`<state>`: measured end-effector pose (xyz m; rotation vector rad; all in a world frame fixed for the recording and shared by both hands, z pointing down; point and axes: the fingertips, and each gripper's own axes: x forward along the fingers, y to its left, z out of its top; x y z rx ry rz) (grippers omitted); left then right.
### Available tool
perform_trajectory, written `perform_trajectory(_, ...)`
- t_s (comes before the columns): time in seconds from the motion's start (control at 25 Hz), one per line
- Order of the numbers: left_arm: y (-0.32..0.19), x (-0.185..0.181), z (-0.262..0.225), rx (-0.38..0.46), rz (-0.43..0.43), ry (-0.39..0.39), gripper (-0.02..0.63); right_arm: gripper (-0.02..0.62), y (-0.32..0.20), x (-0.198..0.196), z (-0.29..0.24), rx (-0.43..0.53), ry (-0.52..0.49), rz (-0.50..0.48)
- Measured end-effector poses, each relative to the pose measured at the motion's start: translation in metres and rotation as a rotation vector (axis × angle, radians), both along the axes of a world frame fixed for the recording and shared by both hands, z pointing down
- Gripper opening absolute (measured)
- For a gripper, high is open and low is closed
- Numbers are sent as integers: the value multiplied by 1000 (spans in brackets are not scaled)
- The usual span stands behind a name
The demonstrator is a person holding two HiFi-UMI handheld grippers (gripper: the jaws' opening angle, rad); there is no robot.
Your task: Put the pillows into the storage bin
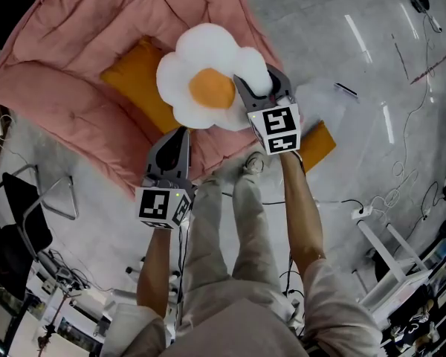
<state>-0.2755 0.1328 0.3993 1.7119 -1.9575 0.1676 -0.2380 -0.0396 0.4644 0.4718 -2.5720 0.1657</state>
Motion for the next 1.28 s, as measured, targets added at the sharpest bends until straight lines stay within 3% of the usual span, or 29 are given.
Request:
perform_trajectory(0.28,-31,41,-6,16,63,-4,15,219,1,52,-71,124,-95,6)
perform_trajectory(0.44,-54,76,-11,24,119,-5,15,219,-16,104,-111,127,-202,102)
perform_trajectory(0.6,-83,115,-14,32,187,-7,15,219,-40,163,-138,159,-239,199)
perform_trajectory(0.96,-155,236,-19,51,416,7,15,219,-93,336,-162,220,-231,483)
perform_trajectory(1.28,-187,348,-11,39,591,28,15,221,-98,495,-132,227,-77,697)
